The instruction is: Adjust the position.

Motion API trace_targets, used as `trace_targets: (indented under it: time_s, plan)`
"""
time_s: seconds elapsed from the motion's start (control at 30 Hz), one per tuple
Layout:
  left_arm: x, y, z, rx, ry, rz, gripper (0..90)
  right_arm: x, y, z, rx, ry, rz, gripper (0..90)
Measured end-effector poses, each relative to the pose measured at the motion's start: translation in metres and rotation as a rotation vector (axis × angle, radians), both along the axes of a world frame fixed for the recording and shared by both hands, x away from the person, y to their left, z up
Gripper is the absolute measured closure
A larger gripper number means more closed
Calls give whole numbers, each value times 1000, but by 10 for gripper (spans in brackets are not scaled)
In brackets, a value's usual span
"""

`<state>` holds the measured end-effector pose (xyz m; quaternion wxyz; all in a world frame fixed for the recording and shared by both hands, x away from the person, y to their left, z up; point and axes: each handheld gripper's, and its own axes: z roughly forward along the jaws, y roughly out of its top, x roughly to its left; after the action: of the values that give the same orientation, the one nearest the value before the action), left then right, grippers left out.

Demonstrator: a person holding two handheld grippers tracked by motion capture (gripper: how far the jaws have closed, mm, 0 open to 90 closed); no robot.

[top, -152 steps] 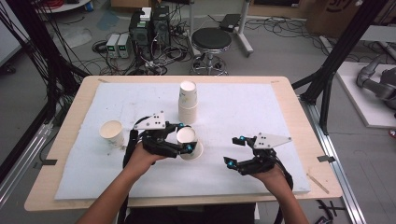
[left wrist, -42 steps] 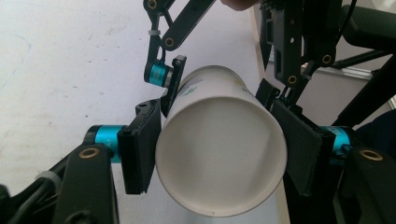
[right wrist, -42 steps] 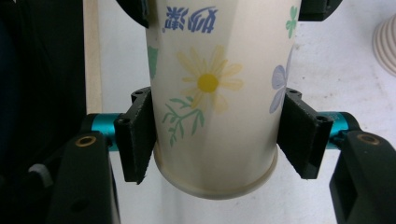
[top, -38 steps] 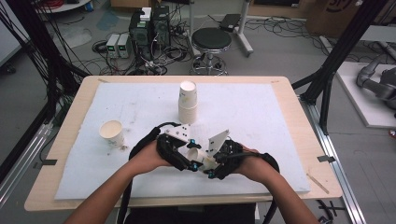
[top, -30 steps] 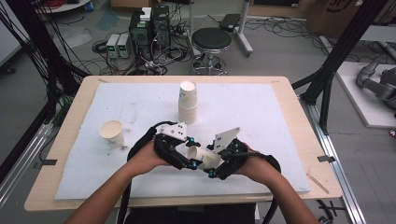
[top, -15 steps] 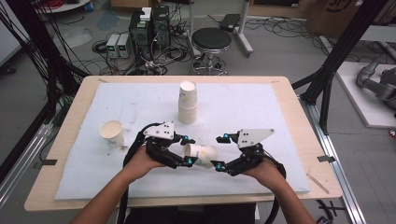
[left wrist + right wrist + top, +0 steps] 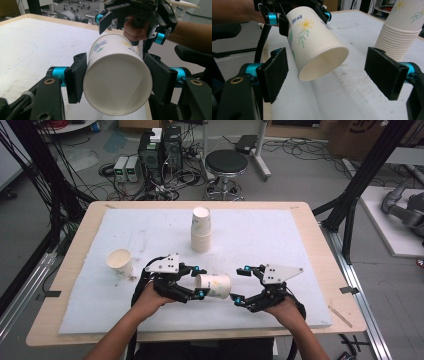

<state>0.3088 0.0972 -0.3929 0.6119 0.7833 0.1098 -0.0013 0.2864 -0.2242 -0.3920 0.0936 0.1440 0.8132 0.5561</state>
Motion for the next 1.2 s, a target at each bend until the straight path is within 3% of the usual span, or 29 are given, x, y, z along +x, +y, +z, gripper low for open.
trace_targets:
  time_s: [0.43,0.77,0.93,1.2]
  plan:
    - [-4,2,2,-52,-18,-8,370,-1,-2,-11,28,21,24,201]
    - [-7,-3,5,-95,-26,-55,370,1,4,-11,52,35,75,202]
    - [-8,-5,5,-119,-22,-76,370,3,6,-13,31,36,112,202]
    - [-6,-4,2,-174,9,-88,370,5,5,-13,96,53,161,261]
